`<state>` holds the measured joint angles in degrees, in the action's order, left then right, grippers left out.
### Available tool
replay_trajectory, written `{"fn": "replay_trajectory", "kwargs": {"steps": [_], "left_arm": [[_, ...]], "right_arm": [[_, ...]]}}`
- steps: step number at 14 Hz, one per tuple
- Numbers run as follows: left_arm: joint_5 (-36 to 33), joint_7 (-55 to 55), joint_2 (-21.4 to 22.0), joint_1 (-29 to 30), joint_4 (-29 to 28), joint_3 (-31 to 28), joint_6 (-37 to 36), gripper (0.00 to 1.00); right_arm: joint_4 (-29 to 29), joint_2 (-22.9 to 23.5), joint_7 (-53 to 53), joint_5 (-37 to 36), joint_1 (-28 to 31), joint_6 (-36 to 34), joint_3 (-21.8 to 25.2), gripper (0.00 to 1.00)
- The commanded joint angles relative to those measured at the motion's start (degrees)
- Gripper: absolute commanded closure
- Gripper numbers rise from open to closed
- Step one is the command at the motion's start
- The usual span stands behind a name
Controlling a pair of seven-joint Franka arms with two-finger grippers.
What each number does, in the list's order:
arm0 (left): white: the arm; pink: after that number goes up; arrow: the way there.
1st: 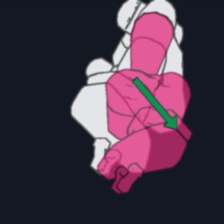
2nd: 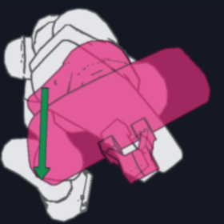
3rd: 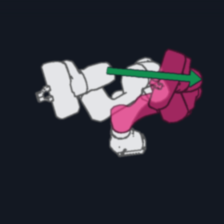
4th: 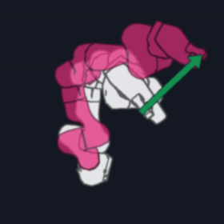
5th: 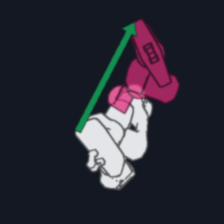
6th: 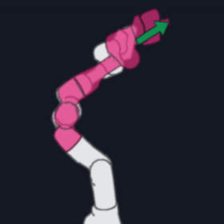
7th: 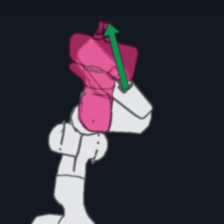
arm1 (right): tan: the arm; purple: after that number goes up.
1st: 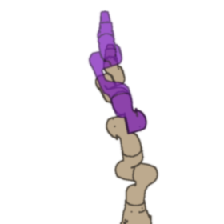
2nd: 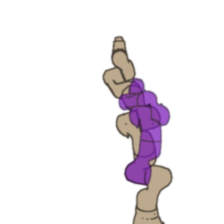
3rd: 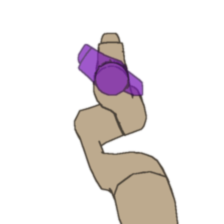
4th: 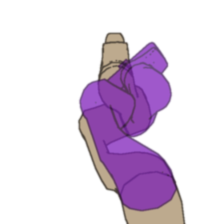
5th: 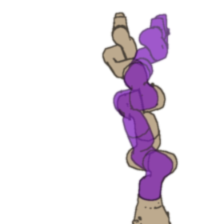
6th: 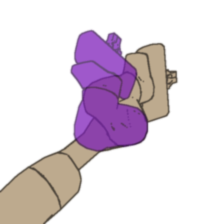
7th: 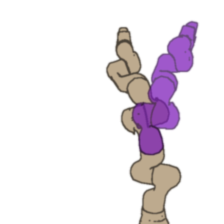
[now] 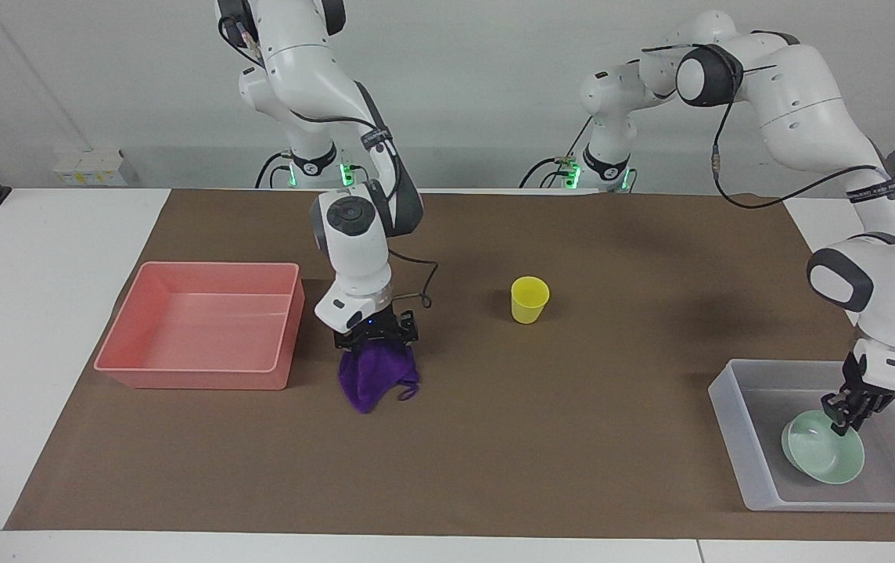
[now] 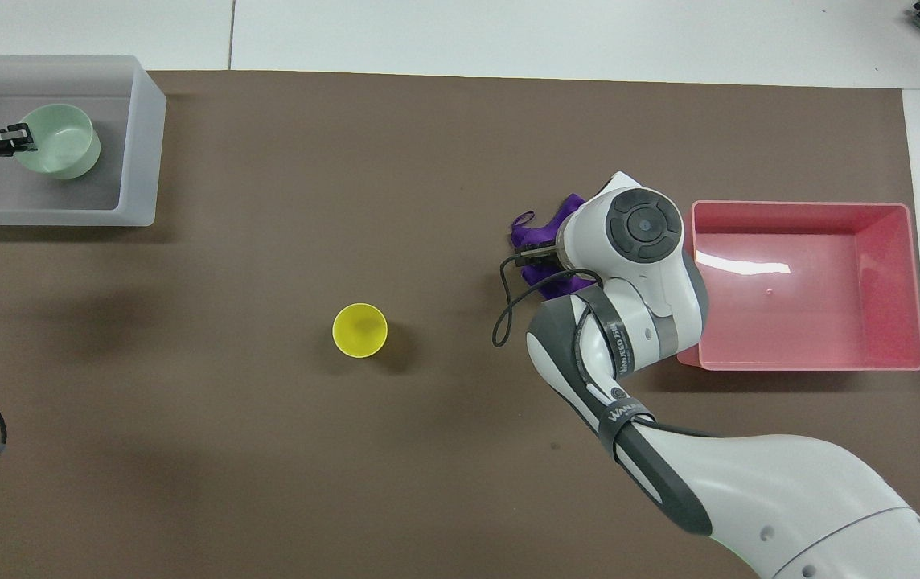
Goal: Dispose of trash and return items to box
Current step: 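Grasp the purple cloth with the right gripper while the left gripper releases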
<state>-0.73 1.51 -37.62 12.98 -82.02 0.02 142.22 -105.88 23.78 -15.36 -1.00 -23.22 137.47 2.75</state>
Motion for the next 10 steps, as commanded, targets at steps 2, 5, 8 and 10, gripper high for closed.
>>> {"fn": "replay_trajectory", "kwargs": {"steps": [2, 5, 8, 10], "left_arm": [[-0.33, 0.95, 4.38, -0.76, -2.09, -0.20, -2.37, 0.29], [-0.24, 0.86, 12.71, -3.57, -5.85, -0.20, -9.57, 0.00], [-0.24, 0.86, 24.13, -6.03, -17.70, -0.11, -10.21, 0.00], [-0.24, -0.01, 29.77, -8.75, -24.03, -0.11, -12.04, 0.00]], "right_arm": [[-1.87, 0.21, 3.84, -0.23, 0.37, 1.31, -0.03, 0.20], [-1.70, 0.04, 2.46, -0.06, 0.90, -1.05, 0.06, 1.00], [-0.21, -1.97, -0.80, -0.15, 0.90, -5.18, 0.50, 1.00], [-0.20, -6.44, -0.81, -0.15, 2.38, -9.13, 0.59, 1.00]]}}
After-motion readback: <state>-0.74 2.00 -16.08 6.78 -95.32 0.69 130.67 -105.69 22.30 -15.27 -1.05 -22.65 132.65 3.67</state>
